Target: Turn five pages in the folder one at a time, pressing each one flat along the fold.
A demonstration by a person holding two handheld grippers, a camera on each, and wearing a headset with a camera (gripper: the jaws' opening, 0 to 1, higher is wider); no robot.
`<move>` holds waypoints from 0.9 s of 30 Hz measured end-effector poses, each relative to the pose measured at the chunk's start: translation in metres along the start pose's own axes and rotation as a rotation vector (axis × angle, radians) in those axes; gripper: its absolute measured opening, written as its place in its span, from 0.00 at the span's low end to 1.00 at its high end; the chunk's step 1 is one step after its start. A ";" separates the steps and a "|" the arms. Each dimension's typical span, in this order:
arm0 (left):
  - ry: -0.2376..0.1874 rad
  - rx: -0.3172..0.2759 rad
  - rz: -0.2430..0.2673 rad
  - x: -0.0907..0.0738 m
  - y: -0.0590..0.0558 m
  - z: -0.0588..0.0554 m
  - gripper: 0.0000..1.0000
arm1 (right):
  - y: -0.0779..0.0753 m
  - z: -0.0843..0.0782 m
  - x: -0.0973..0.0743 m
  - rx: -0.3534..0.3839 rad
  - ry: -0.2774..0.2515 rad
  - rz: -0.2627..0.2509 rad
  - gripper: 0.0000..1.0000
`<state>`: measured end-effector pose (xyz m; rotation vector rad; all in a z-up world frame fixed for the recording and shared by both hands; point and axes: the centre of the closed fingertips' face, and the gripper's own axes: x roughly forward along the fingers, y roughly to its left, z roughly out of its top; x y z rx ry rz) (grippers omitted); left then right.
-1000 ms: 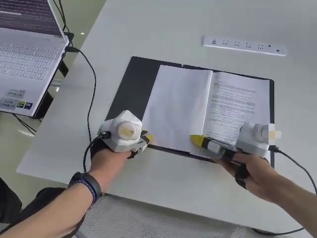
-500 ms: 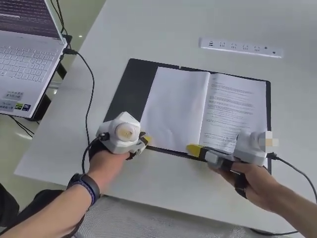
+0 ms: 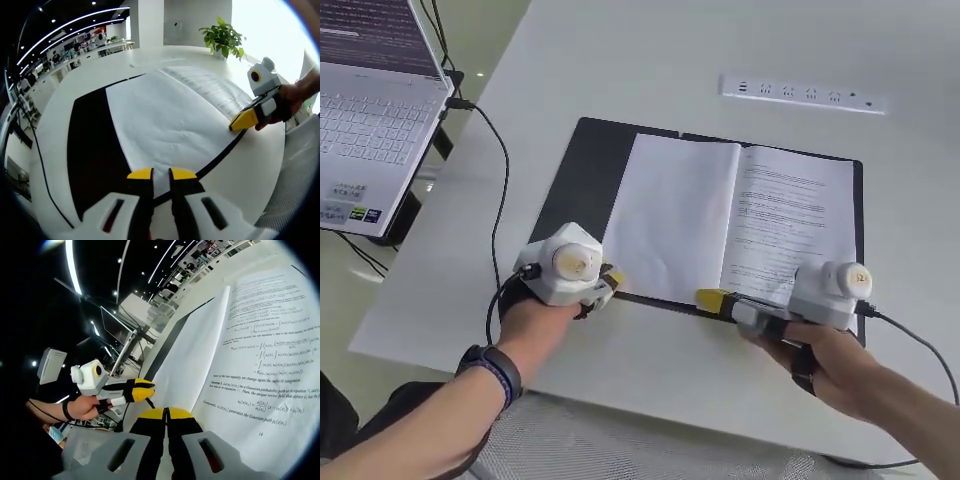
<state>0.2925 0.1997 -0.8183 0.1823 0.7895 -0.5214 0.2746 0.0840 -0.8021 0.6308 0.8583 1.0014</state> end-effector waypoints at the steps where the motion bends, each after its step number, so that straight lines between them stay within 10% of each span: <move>1: 0.000 0.000 -0.004 0.000 0.000 0.000 0.12 | 0.000 0.000 0.000 0.003 0.001 0.000 0.00; 13: -0.001 -0.017 -0.062 -0.006 -0.017 0.006 0.33 | 0.015 -0.003 -0.007 -0.095 0.046 0.011 0.14; 27: -0.059 0.011 -0.059 -0.030 -0.017 0.028 0.40 | 0.012 0.024 -0.052 -0.180 -0.030 -0.069 0.27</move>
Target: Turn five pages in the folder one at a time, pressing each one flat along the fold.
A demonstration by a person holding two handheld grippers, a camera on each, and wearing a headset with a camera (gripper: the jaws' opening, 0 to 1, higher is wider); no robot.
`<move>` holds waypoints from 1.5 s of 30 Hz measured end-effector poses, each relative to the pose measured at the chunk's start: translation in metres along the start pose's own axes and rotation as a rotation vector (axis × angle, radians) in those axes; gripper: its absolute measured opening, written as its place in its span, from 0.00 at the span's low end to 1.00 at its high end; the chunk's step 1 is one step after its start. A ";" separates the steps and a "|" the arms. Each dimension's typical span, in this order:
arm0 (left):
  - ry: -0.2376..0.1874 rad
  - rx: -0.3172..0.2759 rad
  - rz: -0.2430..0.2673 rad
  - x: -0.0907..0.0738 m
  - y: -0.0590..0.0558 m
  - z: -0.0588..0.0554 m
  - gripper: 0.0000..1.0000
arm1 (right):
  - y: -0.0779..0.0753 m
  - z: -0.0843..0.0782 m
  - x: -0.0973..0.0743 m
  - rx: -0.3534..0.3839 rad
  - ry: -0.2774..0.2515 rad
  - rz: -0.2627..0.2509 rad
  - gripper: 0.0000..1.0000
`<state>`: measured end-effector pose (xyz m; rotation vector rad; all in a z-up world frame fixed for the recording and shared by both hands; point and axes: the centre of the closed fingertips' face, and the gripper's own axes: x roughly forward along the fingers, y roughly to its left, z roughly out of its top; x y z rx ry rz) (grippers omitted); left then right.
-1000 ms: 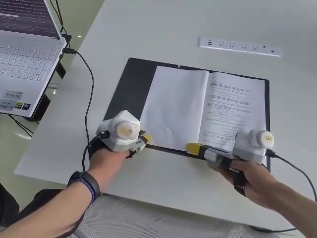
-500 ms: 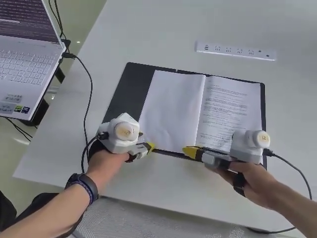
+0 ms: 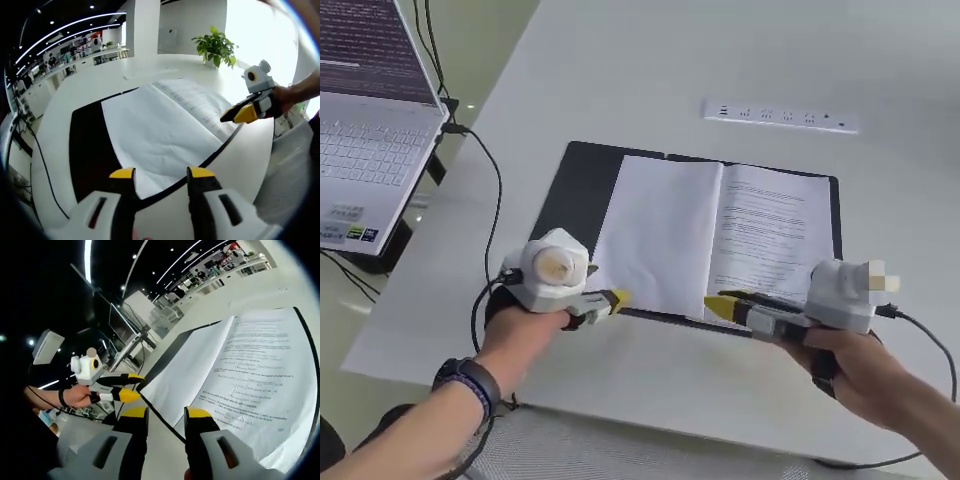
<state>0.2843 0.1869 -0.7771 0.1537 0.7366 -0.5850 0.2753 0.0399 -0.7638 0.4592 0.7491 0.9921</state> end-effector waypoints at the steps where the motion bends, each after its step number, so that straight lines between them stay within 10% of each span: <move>1: -0.002 0.008 0.001 -0.001 0.000 0.001 0.41 | 0.000 0.003 -0.004 -0.005 -0.009 -0.010 0.27; 31: -0.096 0.062 -0.030 -0.064 -0.005 0.036 0.69 | -0.030 0.023 -0.156 -0.223 -0.071 -0.358 0.71; 45: -0.136 0.004 -0.013 -0.091 -0.004 0.038 0.79 | -0.016 0.010 -0.176 -0.226 -0.091 -0.410 0.77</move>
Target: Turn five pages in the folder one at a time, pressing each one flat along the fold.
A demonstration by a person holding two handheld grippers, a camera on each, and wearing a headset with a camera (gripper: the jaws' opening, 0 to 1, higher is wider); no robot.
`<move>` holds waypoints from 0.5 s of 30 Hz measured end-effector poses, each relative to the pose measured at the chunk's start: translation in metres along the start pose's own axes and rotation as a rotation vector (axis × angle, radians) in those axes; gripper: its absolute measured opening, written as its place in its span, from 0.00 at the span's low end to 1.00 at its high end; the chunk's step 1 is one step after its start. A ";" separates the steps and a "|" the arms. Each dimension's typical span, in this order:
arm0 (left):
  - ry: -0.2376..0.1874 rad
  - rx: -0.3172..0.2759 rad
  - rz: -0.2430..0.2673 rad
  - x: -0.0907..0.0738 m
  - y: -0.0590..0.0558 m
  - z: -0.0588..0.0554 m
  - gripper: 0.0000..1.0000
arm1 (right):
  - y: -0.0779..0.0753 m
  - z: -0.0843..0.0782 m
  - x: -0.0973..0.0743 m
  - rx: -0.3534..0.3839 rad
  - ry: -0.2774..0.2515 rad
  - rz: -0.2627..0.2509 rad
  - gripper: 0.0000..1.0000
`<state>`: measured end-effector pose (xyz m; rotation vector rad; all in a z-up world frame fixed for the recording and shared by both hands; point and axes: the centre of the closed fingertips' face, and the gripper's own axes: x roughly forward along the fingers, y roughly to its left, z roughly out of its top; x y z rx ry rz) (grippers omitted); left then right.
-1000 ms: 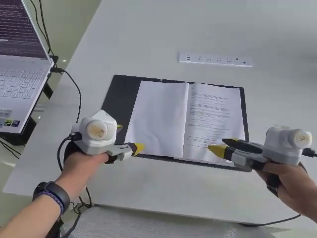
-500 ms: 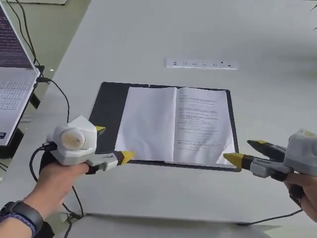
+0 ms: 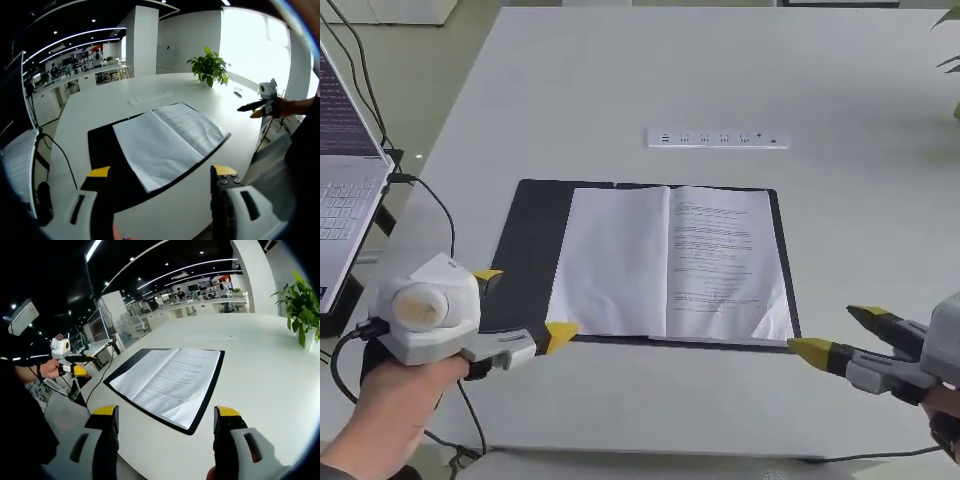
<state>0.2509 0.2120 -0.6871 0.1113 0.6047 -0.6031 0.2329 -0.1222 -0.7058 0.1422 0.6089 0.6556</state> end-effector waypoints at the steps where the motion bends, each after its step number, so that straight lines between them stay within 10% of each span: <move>1: 0.000 0.002 0.002 -0.001 0.000 -0.001 0.79 | 0.001 0.001 -0.001 0.000 -0.002 0.000 0.77; 15: 0.000 -0.005 -0.006 0.000 -0.004 -0.001 0.80 | 0.004 0.000 -0.004 0.008 -0.013 -0.015 0.77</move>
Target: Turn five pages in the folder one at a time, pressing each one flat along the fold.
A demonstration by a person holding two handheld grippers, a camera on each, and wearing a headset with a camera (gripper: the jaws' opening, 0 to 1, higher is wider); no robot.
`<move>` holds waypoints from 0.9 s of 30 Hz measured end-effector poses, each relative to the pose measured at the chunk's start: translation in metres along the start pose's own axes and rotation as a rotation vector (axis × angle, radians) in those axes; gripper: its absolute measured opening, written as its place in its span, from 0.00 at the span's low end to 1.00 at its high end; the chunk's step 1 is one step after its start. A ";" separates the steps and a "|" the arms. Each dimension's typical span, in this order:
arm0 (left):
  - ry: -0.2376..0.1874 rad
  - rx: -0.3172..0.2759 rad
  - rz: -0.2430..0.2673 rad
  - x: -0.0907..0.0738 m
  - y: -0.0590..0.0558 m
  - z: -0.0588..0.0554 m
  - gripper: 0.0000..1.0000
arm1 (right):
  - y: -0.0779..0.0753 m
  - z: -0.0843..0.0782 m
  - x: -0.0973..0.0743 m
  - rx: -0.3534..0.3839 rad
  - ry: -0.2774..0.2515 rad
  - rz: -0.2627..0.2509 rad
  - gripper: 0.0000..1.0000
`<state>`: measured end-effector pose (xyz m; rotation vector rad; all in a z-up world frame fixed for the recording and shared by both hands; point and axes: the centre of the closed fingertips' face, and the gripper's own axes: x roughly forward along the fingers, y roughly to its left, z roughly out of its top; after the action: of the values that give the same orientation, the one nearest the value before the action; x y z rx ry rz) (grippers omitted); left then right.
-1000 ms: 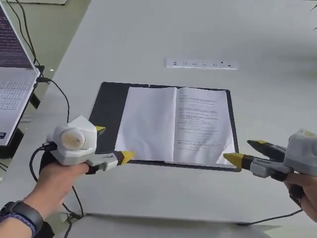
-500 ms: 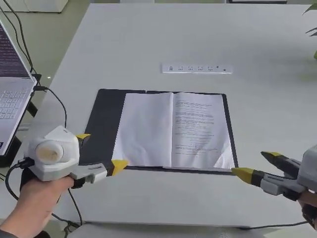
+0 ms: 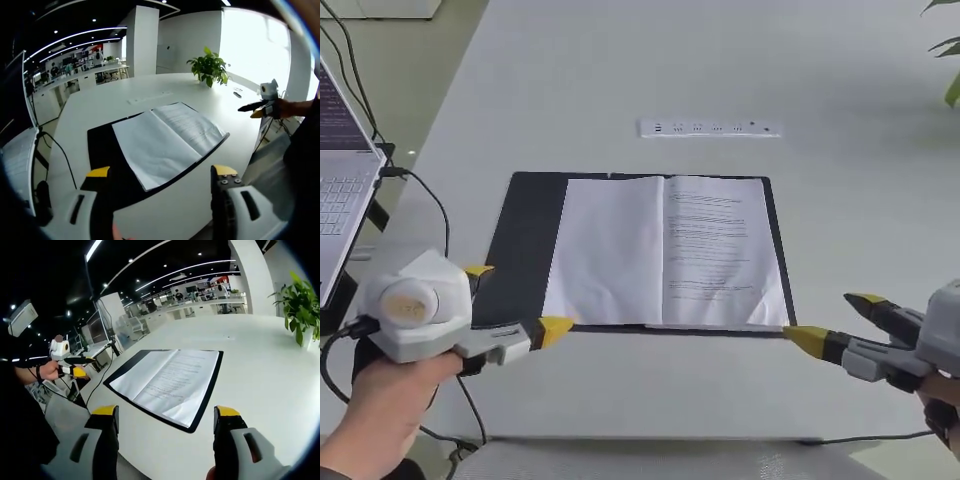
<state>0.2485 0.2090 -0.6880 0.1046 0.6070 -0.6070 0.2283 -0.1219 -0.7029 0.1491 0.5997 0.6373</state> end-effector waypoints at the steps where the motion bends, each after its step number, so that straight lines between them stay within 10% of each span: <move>1: -0.002 -0.004 -0.005 0.002 -0.001 0.001 0.80 | -0.001 0.000 -0.001 0.002 -0.002 -0.002 0.77; 14: 0.016 0.050 -0.082 0.033 -0.027 0.020 0.80 | 0.001 0.002 -0.007 0.030 -0.027 -0.015 0.76; 27: 0.028 0.156 -0.209 0.073 -0.078 0.044 0.79 | -0.010 -0.004 -0.013 0.051 -0.025 -0.015 0.75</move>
<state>0.2746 0.0958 -0.6865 0.1980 0.6016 -0.8565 0.2228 -0.1380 -0.7030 0.2001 0.5930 0.6047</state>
